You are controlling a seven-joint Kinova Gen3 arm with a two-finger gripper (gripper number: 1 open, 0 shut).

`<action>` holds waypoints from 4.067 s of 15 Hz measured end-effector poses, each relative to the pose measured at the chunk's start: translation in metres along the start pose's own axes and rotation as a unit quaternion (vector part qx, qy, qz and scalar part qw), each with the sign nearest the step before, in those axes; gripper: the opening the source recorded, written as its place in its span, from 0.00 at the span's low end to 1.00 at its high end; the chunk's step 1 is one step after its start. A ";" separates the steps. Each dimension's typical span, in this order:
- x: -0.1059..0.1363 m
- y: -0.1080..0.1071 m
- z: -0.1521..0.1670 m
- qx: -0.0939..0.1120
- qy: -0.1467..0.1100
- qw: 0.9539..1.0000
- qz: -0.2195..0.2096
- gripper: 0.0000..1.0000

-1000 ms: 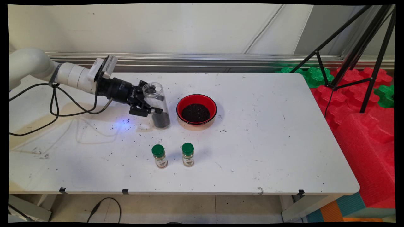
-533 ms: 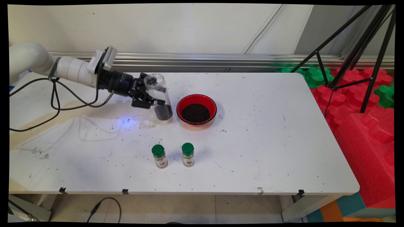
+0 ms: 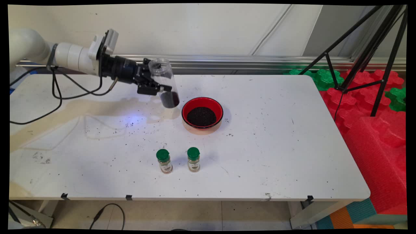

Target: Pour the black seasoning powder in the red bowl

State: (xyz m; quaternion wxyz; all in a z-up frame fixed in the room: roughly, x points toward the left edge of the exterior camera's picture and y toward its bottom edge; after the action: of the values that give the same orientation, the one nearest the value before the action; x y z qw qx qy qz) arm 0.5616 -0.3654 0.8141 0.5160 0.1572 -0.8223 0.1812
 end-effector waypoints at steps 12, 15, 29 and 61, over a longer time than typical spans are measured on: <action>0.054 -0.032 0.002 0.035 0.004 0.997 0.066 0.00; 0.064 -0.038 0.010 0.039 -0.001 0.994 0.100 0.00; 0.077 -0.049 0.057 0.055 -0.036 0.965 0.254 0.00; 0.054 -0.034 0.114 0.080 -0.059 0.826 0.555 0.00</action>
State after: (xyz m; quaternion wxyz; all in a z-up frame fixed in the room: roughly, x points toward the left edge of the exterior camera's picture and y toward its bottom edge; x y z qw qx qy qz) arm 0.4638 -0.4518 0.8214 0.2649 -0.2744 -0.7822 0.4927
